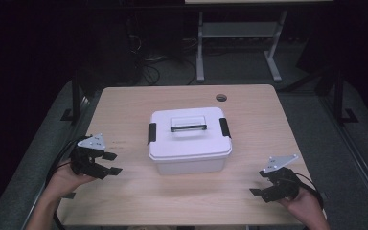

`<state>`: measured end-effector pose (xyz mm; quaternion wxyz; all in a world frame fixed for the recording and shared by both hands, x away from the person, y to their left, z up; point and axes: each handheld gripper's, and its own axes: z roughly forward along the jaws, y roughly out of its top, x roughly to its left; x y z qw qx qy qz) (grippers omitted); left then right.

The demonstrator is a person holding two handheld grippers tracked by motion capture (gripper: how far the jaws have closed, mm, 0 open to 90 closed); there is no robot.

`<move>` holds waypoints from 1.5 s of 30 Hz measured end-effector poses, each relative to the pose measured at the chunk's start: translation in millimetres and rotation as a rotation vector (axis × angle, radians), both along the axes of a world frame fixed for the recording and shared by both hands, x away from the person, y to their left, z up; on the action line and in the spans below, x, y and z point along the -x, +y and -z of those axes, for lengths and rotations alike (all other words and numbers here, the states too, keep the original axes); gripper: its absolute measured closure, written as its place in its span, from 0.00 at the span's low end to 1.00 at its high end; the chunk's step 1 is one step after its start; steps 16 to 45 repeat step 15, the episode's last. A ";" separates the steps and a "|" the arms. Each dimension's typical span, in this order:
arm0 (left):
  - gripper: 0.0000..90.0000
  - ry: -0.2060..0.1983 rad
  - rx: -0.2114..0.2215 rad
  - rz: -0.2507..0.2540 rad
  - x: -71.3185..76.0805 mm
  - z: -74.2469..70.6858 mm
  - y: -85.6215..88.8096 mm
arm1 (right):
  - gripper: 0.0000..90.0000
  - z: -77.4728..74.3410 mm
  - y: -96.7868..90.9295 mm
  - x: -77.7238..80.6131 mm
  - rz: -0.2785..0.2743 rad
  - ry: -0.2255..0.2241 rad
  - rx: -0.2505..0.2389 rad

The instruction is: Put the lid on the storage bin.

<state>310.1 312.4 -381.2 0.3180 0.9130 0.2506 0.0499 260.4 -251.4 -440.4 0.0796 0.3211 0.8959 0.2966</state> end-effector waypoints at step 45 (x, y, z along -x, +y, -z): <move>0.39 0.011 -0.015 -0.022 5.3 10.1 5.4 | 0.28 -0.3 0.3 1.5 -0.003 -0.001 -0.005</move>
